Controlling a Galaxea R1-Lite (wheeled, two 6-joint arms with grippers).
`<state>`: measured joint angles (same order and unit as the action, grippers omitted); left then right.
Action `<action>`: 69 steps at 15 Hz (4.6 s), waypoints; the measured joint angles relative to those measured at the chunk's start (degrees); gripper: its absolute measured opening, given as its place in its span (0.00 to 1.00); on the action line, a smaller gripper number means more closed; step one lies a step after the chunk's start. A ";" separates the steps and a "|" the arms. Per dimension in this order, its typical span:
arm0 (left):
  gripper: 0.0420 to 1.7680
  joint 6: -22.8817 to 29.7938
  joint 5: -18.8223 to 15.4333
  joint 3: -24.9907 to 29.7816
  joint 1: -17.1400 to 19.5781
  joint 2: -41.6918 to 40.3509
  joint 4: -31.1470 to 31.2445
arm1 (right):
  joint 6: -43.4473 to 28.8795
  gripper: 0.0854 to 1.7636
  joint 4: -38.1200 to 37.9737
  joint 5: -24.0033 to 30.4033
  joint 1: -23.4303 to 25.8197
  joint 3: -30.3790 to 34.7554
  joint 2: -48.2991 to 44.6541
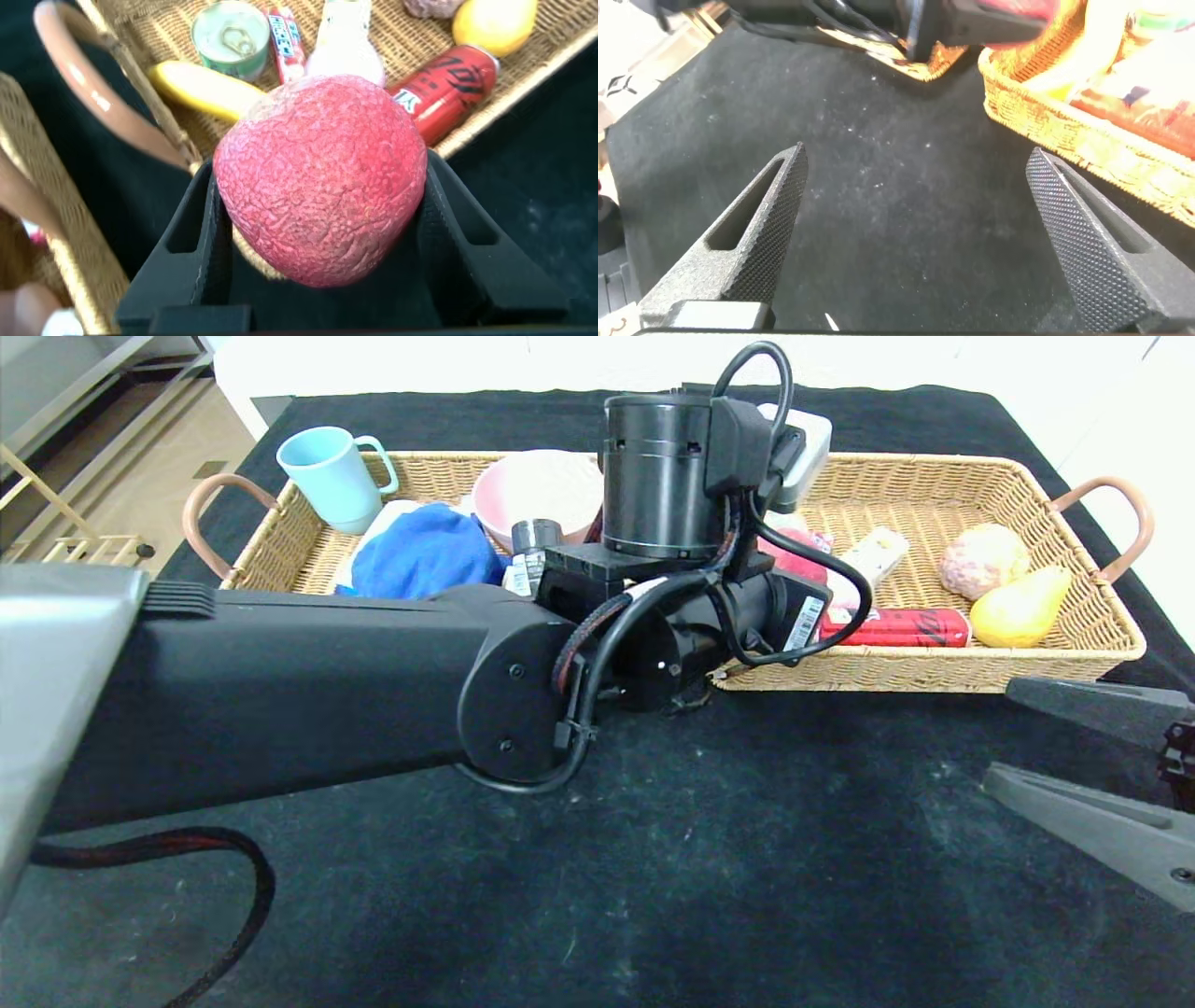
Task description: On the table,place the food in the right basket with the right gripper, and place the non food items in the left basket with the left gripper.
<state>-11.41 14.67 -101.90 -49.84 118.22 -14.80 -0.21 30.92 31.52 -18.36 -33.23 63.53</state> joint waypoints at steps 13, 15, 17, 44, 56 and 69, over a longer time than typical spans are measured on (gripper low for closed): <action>0.70 -3.58 0.21 -4.33 1.63 4.85 -4.90 | 0.02 0.97 -0.07 0.20 -0.38 0.46 0.26; 0.76 -3.55 0.22 -4.83 1.85 5.21 -5.01 | 0.02 0.97 -0.02 0.20 -0.43 0.60 0.56; 0.81 -3.50 0.24 -4.99 2.10 5.36 -5.03 | 0.05 0.97 0.00 0.20 -0.43 0.60 1.02; 0.96 -1.68 3.30 30.57 1.94 -23.55 -4.00 | 0.21 0.97 -0.16 0.09 -2.41 1.71 1.88; 0.97 4.80 7.55 48.15 14.12 -40.67 -4.00 | 0.21 0.97 -0.27 0.00 -3.66 2.28 1.80; 0.97 10.84 6.80 59.45 22.39 -55.11 -1.45 | -0.20 0.97 -2.74 -0.28 -2.52 1.76 0.69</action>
<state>-0.57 21.47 -42.45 -27.44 63.11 -16.25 -0.40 28.17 31.24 -20.88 -31.48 64.22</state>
